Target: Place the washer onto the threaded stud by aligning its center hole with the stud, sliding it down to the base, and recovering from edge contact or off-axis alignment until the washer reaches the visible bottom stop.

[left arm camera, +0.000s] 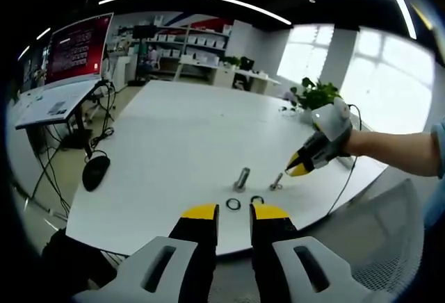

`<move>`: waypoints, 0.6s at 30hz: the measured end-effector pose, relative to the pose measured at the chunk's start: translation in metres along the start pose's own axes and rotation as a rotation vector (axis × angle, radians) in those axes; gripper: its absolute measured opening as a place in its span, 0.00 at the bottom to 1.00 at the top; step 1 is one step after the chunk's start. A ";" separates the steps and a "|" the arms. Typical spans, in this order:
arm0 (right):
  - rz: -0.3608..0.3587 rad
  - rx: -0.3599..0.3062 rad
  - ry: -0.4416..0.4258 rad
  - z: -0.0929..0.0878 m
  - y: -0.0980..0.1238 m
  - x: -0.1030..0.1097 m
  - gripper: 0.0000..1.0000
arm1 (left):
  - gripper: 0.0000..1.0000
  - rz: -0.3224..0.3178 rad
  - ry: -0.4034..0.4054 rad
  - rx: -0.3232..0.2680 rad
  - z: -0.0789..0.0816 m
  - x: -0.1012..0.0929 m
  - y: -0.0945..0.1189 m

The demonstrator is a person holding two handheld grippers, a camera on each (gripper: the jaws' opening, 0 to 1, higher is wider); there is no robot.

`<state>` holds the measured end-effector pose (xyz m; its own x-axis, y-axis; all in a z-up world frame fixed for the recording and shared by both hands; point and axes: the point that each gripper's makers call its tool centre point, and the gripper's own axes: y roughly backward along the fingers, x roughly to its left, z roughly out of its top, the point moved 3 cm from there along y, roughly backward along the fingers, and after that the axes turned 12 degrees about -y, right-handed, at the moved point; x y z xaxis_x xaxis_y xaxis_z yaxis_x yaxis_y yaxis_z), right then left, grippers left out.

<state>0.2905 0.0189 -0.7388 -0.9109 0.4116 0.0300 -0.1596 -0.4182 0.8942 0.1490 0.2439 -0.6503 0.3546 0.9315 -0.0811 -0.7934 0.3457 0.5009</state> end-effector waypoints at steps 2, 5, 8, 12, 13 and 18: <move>-0.010 0.014 0.018 0.000 -0.003 -0.002 0.14 | 0.15 0.001 0.001 0.000 0.000 0.000 0.000; -0.014 0.030 0.029 0.001 -0.007 -0.004 0.14 | 0.15 0.001 0.001 0.001 0.000 0.000 0.000; -0.013 0.040 0.036 0.002 -0.011 -0.006 0.14 | 0.15 0.001 0.002 0.006 -0.001 0.000 0.000; -0.006 0.059 0.041 0.000 -0.015 -0.006 0.14 | 0.15 0.003 0.004 0.006 -0.001 0.000 0.000; -0.004 0.062 0.042 0.000 -0.015 -0.006 0.14 | 0.15 0.003 0.004 0.006 -0.001 0.000 0.000; 0.006 0.076 0.056 0.000 -0.018 -0.005 0.13 | 0.15 0.004 0.005 0.009 -0.001 0.001 0.000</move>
<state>0.2981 0.0239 -0.7551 -0.9318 0.3629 0.0122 -0.1270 -0.3571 0.9254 0.1486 0.2447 -0.6516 0.3488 0.9335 -0.0835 -0.7903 0.3409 0.5092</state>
